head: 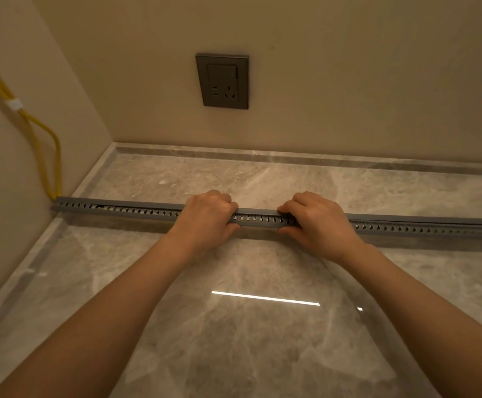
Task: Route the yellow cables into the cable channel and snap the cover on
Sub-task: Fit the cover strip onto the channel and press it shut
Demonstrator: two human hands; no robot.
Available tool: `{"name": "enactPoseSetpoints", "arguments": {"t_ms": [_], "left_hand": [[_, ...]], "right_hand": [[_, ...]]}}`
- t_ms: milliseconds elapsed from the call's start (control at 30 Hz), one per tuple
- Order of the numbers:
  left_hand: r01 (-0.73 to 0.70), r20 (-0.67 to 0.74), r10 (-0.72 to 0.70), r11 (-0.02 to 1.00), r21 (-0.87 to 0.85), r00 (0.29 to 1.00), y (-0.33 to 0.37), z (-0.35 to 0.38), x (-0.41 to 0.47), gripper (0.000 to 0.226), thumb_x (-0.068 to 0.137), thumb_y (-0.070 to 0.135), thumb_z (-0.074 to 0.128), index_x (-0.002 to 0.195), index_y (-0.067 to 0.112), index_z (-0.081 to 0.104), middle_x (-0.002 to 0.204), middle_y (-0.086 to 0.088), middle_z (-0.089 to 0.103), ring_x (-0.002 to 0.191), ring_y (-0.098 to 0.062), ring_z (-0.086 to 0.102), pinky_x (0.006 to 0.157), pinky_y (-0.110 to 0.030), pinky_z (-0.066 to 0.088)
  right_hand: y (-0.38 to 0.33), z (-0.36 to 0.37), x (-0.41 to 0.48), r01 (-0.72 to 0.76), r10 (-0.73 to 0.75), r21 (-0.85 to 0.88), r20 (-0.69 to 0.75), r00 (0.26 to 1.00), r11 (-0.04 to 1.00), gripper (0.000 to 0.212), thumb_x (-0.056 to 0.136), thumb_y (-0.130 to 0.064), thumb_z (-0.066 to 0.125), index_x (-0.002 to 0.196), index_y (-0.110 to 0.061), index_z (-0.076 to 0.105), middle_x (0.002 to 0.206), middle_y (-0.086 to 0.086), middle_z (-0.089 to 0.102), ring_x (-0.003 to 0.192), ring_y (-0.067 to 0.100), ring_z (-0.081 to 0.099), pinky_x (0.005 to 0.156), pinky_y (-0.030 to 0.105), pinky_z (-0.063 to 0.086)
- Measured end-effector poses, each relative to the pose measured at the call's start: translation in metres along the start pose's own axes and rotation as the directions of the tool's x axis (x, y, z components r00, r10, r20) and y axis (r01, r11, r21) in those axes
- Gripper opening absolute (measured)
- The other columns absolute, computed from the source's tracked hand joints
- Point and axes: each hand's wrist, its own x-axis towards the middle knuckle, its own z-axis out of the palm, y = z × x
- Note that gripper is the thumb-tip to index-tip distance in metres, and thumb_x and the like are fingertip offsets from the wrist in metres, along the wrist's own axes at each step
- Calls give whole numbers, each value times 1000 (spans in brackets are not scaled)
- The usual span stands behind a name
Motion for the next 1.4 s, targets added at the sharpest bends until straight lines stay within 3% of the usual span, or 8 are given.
{"name": "enactPoseSetpoints", "arguments": {"t_ms": [467, 833, 1167, 1267, 1400], "left_hand": [[45, -24, -44, 998, 45, 999, 15, 2, 3, 24, 85, 32, 50, 96, 14, 61, 94, -1, 59, 92, -19, 51, 59, -29, 33], [-11, -120, 2, 997, -80, 993, 55, 16, 22, 27, 89, 35, 50, 103, 14, 60, 97, -2, 65, 92, -20, 55, 62, -27, 28], [-74, -118, 70, 997, -30, 991, 51, 18, 24, 30, 90, 38, 46, 106, 16, 60, 98, -1, 66, 92, -19, 58, 62, -29, 30], [-59, -129, 52, 997, -47, 990, 51, 19, 25, 29, 89, 39, 48, 105, 18, 60, 95, 1, 67, 91, -19, 58, 62, -29, 31], [-44, -134, 33, 996, -77, 990, 50, 17, 26, 25, 86, 39, 53, 97, 17, 61, 88, 0, 66, 86, -20, 58, 62, -28, 30]], "right_hand": [[5, -4, 7, 35, -34, 49, -15, 999, 998, 31, 70, -22, 79, 96, -7, 70, 81, 10, 68, 75, 29, 63, 59, 33, 46], [8, -1, 7, 80, -78, 59, -47, 996, 995, 23, 67, -19, 81, 82, -5, 72, 64, 10, 64, 56, 28, 60, 49, 31, 47], [5, 9, -7, 10, 1, 100, -110, 994, 995, 27, 75, -21, 76, 96, -6, 70, 82, 12, 66, 73, 30, 60, 57, 41, 52], [8, 11, -13, 56, -46, 95, -110, 993, 994, 35, 75, -16, 76, 106, -5, 67, 88, 12, 67, 78, 29, 60, 60, 39, 53], [16, 12, -19, 119, -117, 8, -98, 988, 993, 40, 83, -24, 69, 118, -6, 62, 97, 11, 67, 80, 28, 61, 66, 39, 52]]}}
